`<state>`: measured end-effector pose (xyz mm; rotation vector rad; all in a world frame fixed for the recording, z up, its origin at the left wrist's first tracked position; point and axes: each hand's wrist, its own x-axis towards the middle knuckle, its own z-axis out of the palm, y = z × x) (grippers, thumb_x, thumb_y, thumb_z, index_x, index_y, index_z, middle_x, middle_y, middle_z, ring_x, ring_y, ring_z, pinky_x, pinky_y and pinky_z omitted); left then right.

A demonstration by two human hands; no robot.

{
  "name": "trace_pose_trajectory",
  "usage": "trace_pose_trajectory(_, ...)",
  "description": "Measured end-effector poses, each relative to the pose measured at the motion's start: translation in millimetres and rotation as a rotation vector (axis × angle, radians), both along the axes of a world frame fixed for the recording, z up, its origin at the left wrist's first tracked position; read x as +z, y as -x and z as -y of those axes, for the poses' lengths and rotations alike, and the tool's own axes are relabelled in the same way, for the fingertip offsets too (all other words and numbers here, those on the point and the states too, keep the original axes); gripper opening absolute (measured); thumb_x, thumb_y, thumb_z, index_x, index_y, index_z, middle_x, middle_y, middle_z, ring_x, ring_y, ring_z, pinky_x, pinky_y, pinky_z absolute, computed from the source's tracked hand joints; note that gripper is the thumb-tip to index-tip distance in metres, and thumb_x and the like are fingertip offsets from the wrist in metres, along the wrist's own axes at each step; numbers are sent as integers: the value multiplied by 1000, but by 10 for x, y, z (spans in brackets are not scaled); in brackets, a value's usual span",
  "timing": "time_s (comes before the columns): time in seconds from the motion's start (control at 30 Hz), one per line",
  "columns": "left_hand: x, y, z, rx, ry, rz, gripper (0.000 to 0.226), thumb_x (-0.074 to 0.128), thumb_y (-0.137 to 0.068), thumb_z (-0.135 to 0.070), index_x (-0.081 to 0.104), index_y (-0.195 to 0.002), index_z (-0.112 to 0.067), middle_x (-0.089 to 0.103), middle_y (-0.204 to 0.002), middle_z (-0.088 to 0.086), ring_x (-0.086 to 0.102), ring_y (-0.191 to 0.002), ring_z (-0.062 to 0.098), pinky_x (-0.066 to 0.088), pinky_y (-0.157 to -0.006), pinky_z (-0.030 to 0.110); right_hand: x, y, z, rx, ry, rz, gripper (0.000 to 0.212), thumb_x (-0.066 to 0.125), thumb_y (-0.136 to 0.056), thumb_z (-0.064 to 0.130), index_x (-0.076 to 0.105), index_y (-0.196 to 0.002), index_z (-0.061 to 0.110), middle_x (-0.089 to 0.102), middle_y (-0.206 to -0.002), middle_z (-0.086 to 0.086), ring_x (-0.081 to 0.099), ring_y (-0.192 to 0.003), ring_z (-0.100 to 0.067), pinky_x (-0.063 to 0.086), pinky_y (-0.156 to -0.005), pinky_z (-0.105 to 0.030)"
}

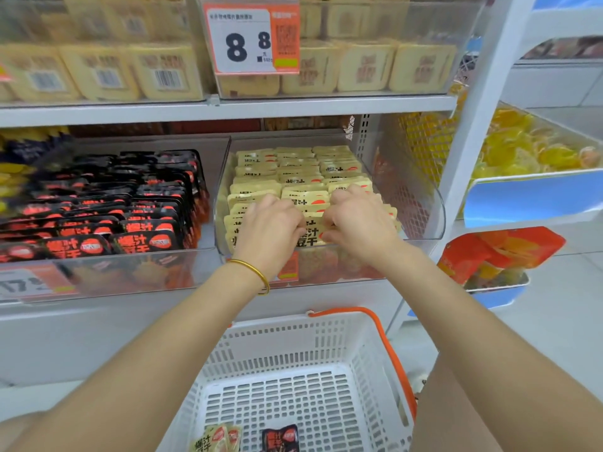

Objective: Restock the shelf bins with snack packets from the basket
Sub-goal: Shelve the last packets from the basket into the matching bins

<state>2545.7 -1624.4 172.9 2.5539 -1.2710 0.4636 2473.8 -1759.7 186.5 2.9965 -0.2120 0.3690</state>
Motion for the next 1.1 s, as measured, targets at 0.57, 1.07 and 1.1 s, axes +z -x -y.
trace_pose_trajectory(0.57, -1673, 294, -1361, -22, -530, -368, 26, 49, -94, -25, 59, -117, -20, 58, -119, 1, 45, -117, 23, 38, -96, 34, -2596, 250, -1059, 69, -460, -851, 29, 51, -96, 24, 51, -122, 11, 55, -122, -8, 54, -109, -26, 46, -83, -35)
trace_pose_trajectory(1.07, -1934, 295, -1451, 14, -670, -348, 20, 44, -95, -16, 54, -113, -16, 57, -110, 4, 48, -109, 24, 43, -89, 35, -4149, 459, -1495, -41, -511, -1051, 21, 68, -83, 15, 49, -80, 9, 47, -88, -8, 52, -81, -22, 43, -58, -25)
trace_pose_trajectory(1.1, -1931, 298, -1461, 25, -669, -381, 21, 44, -96, -18, 53, -114, -15, 56, -112, 5, 47, -111, 24, 42, -89, 35, -4073, 397, -1473, -23, -539, -1093, 29, 70, -83, 14, 45, -69, 10, 44, -75, -5, 48, -67, -19, 36, -51, -22)
